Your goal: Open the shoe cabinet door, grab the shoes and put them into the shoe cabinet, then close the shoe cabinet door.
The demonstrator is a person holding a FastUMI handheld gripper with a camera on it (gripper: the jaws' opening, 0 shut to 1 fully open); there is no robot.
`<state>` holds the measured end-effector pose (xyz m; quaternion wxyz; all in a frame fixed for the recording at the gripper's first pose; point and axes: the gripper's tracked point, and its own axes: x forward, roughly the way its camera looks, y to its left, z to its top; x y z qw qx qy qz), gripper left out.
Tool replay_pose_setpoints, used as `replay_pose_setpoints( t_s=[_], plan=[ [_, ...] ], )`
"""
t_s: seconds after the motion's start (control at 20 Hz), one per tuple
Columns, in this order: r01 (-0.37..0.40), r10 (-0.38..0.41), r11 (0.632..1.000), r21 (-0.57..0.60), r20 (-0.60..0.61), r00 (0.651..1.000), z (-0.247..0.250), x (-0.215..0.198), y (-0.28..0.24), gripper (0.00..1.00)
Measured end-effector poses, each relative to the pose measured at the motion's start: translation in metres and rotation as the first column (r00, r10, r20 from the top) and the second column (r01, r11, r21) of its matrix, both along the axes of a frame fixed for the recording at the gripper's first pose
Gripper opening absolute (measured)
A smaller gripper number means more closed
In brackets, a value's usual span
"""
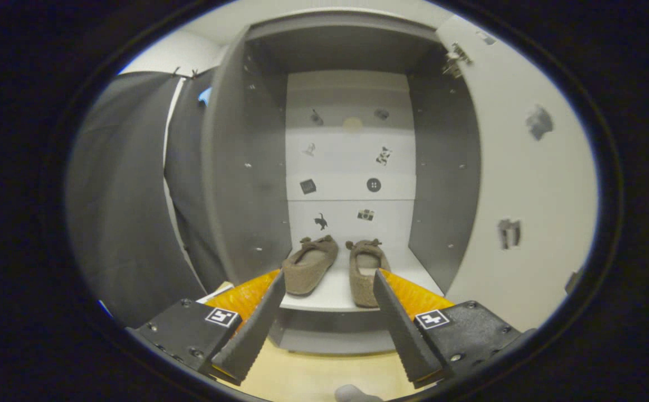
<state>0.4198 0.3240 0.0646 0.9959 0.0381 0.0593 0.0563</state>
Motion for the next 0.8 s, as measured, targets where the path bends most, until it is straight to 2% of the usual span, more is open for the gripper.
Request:
replay_pose_setpoints(
  t_s=[0.3, 0.55, 0.8],
  plan=[
    [-0.057, 0.056, 0.998, 0.019, 0.065, 0.996, 0.001, -0.144, -0.010, 1.00],
    [-0.084, 0.083, 0.996, 0.014, 0.082, 0.993, -0.009, -0.247, -0.055, 1.00],
    [0.006, -0.007, 1.000, 0.013, 0.099, 0.995, -0.017, -0.311, -0.149, 1.00]
  ],
)
